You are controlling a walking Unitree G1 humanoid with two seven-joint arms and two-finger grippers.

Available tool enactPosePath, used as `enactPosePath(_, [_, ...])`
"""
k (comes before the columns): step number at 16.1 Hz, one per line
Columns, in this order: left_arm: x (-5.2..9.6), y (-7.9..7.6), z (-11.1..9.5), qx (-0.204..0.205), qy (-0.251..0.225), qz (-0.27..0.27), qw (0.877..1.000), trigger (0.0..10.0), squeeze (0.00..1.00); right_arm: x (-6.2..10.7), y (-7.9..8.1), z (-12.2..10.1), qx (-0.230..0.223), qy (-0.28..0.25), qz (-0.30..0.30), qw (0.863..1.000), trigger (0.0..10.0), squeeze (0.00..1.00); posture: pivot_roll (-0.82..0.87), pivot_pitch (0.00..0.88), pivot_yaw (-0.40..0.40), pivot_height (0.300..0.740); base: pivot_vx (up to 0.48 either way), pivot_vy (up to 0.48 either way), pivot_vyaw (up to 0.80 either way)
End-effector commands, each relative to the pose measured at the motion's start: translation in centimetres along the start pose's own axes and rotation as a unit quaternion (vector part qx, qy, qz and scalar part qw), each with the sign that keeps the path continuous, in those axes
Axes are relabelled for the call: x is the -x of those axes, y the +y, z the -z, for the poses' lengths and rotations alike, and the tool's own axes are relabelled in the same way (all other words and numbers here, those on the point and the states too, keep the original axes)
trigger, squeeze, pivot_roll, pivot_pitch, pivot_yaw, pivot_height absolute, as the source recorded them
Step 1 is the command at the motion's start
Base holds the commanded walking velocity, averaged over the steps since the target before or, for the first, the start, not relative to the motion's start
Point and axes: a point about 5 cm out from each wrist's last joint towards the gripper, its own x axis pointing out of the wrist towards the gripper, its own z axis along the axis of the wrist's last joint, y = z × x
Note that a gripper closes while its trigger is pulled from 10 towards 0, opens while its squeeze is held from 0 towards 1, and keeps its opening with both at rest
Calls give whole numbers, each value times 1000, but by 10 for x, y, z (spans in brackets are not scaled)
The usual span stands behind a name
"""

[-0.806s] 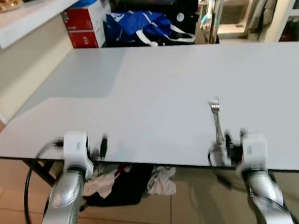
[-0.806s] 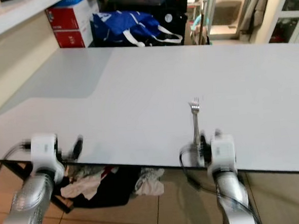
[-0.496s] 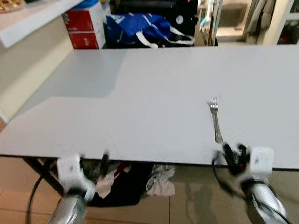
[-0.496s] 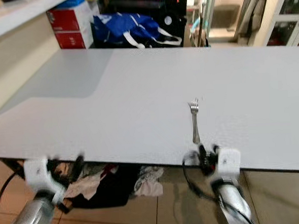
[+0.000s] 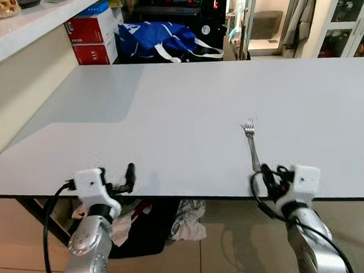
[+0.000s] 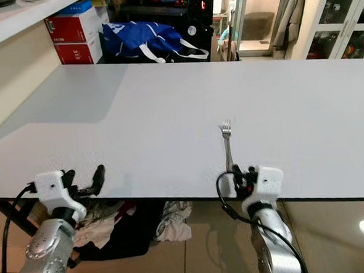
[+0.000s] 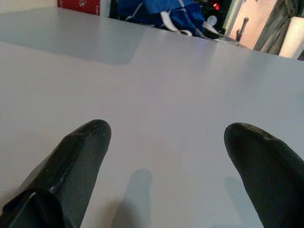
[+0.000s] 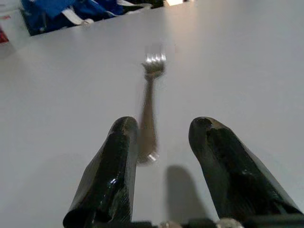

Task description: Setting the table

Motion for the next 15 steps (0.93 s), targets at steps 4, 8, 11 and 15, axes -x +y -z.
enactPosePath(4, [-4, 6, 1, -54, 9, 3, 998, 10000, 0, -7, 5, -2, 19, -5, -7, 1000, 10000, 0, -132, 0, 47, 740, 0, 0, 0])
enactPosePath(8, [-6, 2, -1, -63, 5, 12, 998, 10000, 0, -10, 8, -4, 25, -8, -14, 1000, 10000, 0, -131, 0, 48, 740, 0, 188, 0])
enactPosePath(11, [-7, 2, -2, -64, 5, 15, 998, 10000, 0, -11, 11, -2, 33, -4, -19, 999, 10000, 0, -130, 0, 51, 740, 0, 479, 0])
enactPosePath(15, [-8, -1, -1, -60, 8, 19, 998, 10000, 0, -15, 11, -2, 40, -1, -20, 999, 10000, 0, -129, 0, 53, 740, 0, 480, 0])
